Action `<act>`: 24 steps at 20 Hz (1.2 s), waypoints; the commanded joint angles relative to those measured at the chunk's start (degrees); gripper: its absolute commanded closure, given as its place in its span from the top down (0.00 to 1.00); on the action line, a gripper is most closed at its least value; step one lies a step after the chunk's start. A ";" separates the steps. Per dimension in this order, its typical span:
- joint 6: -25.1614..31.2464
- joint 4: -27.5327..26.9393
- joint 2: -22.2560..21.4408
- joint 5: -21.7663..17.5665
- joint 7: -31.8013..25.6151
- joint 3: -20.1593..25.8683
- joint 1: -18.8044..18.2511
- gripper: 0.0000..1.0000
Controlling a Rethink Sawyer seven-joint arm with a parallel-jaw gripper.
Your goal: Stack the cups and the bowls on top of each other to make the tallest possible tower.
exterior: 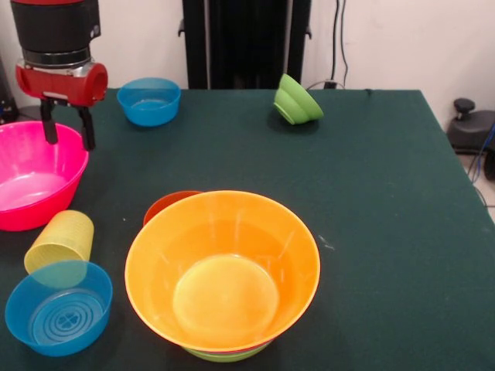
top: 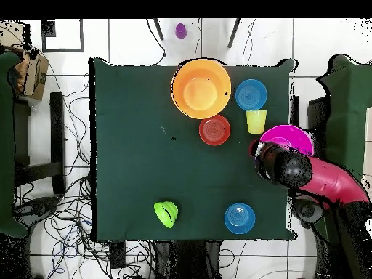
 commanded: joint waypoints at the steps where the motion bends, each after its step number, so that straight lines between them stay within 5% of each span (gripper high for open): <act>1: -3.26 -0.54 2.34 -5.42 0.57 -0.21 4.50 1.00; 24: -0.96 -0.39 2.06 -3.25 -0.42 1.74 3.66 1.00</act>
